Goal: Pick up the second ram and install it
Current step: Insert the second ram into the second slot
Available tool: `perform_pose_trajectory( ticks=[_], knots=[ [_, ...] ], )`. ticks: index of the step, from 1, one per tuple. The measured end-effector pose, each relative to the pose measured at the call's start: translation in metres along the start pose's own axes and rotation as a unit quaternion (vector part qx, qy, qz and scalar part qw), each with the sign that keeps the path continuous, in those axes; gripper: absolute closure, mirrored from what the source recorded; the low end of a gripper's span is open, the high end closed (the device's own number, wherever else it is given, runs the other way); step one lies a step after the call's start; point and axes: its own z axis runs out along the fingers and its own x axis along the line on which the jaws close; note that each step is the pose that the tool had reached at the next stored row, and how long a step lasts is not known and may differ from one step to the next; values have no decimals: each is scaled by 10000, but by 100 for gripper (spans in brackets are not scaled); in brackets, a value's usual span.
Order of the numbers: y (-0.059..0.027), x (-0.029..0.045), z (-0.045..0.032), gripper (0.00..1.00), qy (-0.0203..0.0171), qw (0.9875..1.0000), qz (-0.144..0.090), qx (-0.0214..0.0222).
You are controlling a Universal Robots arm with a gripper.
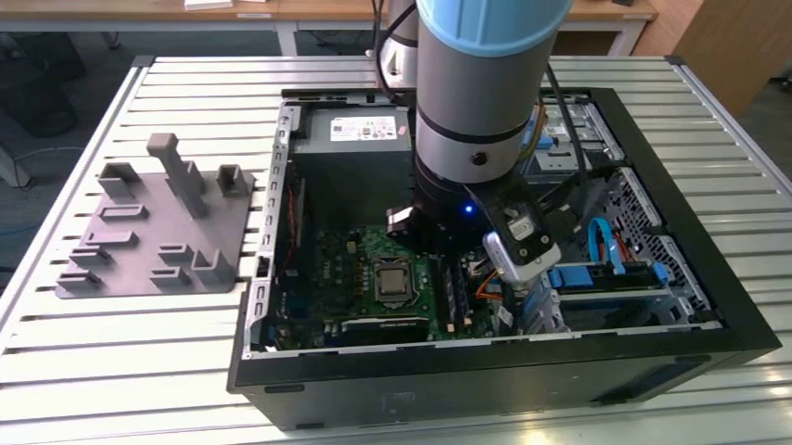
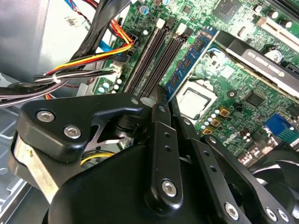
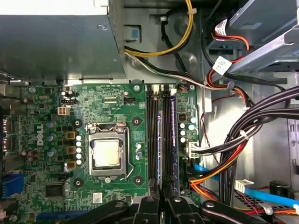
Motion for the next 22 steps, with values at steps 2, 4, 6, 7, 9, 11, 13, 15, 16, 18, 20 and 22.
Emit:
perform_pose_trajectory(
  ticks=[2, 4, 6, 7, 9, 11, 13, 15, 16, 18, 20, 22],
  knots=[
    [-1, 1, 18, 86, 0, 10000, 0, 0],
    [-2, 2, 36, 86, 0, 10000, 0, 0],
    [-3, 3, 52, 86, 0, 10000, 0, 0],
    [-3, 3, 59, 86, 0, 10000, 0, 0],
    [-4, 4, 73, 86, 0, 10000, 0, 0],
    [-5, 5, 86, 86, 0, 10000, 0, 0],
    [-5, 5, 99, 86, 0, 10000, 0, -1],
    [-6, 6, 110, 86, 0, 10000, 0, 0],
    [-6, 7, 116, 86, 0, 10000, 0, 0],
    [-7, 7, 129, 86, 0, 10000, 0, 0],
    [-7, 8, 141, 86, 0, 10000, 0, 0],
    [-8, 9, 150, 86, 0, 10000, 0, 0]
  ],
)
